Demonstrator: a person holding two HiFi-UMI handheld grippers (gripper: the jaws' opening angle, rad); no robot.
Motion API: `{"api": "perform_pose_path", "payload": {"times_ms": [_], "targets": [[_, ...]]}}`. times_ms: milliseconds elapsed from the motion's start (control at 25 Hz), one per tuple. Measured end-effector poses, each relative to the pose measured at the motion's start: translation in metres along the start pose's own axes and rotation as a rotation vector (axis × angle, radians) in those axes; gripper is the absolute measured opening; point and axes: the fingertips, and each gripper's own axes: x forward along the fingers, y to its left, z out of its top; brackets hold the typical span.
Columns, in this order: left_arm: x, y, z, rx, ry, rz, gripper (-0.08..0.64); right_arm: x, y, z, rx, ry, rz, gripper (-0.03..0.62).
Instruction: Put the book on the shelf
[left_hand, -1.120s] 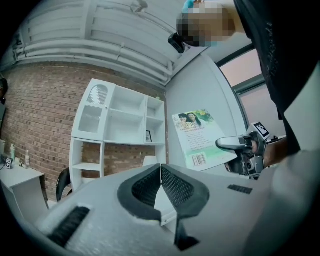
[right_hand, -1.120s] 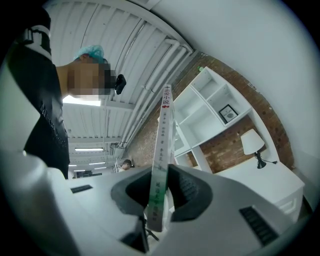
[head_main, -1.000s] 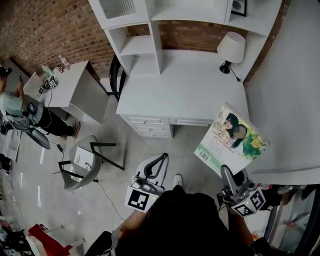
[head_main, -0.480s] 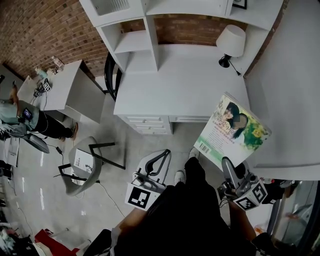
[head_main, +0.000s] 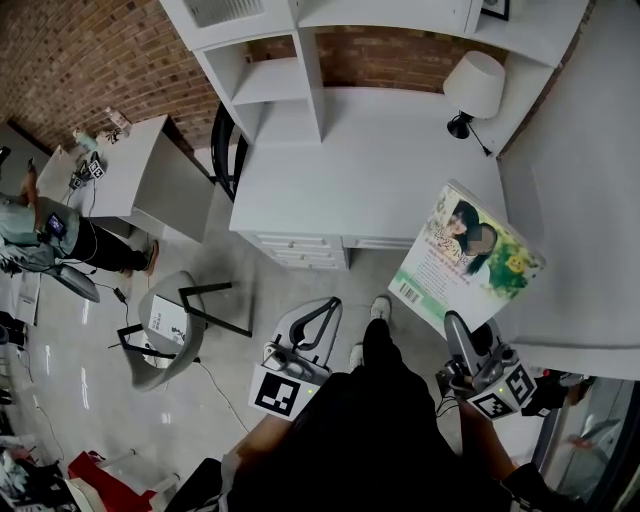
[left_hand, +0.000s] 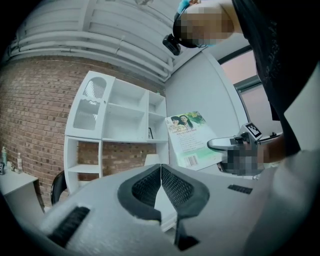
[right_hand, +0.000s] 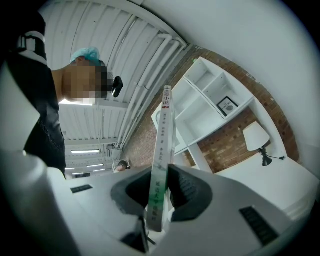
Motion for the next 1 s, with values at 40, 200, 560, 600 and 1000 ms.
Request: {"api": "perform_pose_path", "payload": {"times_ms": [40,200,560,600,1000], "targets": [[0.002,0.004,-0.003,-0.003,0.003,0.005,0.018,0.003,-0.003,-0.001,0.001,-0.001,0.003,0.075],[0.018,0.014,-0.004,-0.004,-0.003,0.002,0.018,0.012,-0.017,-0.007,-0.029,0.021,0.012,0.074],[0.092,0.038,0.002,0.017,0.024,-0.03,0.018,0.049,-0.081,0.013,-0.07,0.007,0.015,0.075],[0.1,0.043,0.003,0.021,0.028,-0.031,0.018,0.055,-0.089,0.016,-0.073,0.003,0.015,0.074],[0.174,0.091,0.016,0.022,0.044,0.017,0.018,0.124,-0.149,0.063,-0.036,-0.027,0.04,0.074]]}}
